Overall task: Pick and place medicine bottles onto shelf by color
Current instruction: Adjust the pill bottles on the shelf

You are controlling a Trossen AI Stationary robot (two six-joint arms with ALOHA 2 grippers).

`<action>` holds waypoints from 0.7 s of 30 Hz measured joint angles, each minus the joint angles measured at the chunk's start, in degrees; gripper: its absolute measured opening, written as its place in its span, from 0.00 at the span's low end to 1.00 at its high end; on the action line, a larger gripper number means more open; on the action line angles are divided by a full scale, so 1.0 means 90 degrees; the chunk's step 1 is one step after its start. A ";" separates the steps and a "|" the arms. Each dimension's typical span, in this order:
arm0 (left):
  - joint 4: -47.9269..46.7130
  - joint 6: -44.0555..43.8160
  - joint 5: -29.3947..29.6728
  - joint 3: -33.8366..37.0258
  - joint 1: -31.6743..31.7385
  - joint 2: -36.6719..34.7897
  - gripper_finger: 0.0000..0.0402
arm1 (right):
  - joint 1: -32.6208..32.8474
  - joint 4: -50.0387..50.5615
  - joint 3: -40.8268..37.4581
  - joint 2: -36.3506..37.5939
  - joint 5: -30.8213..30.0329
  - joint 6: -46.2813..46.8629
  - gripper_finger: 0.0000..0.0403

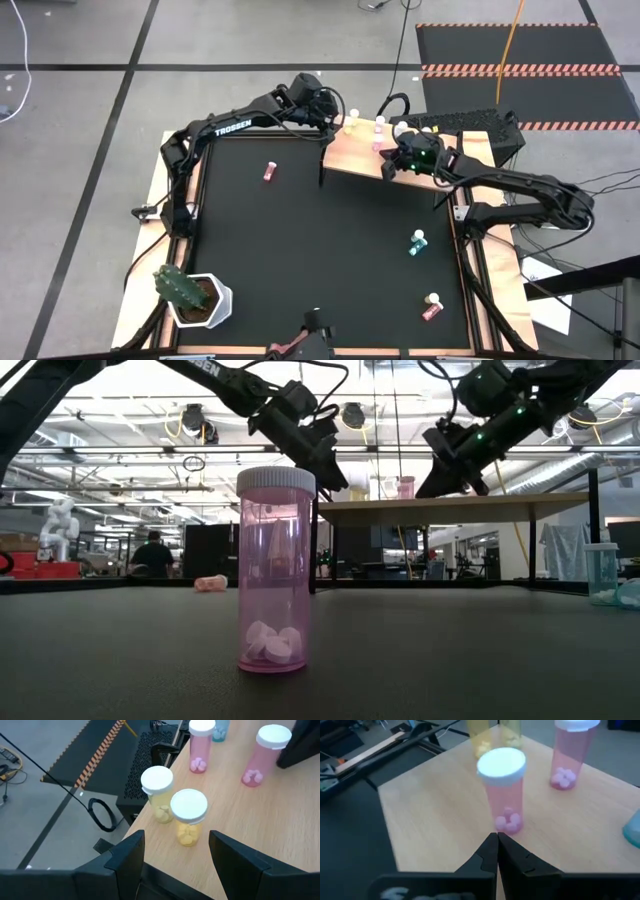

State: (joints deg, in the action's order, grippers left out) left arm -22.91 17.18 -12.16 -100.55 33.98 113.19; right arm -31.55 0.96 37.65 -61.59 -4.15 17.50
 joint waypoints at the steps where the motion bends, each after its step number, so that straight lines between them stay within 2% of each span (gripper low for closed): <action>1: 0.0002 -0.0025 0.0000 -0.0001 0.0000 0.0000 0.55 | -0.0049 -0.0021 0.0000 -0.0036 0.0022 -0.0053 0.00; 9: -0.0020 -0.0112 -0.0016 -0.0002 -0.0060 0.0000 0.56 | -0.0466 -0.0544 0.0000 -0.0378 0.0499 -0.0411 0.00; 12: -0.0067 -0.0060 -0.0202 -0.0002 -0.0117 0.0000 0.56 | -0.0554 -0.0714 0.0000 -0.0512 0.0509 -0.0411 0.00; 21: -0.0104 0.0071 -0.0216 -0.0002 -0.0221 0.0000 0.56 | -0.0791 -0.1057 0.0000 -0.0650 0.0503 -0.0527 0.00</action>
State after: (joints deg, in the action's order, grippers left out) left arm -23.84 17.82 -14.11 -100.57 31.99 113.19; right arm -38.67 -8.55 37.65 -67.44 0.37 12.75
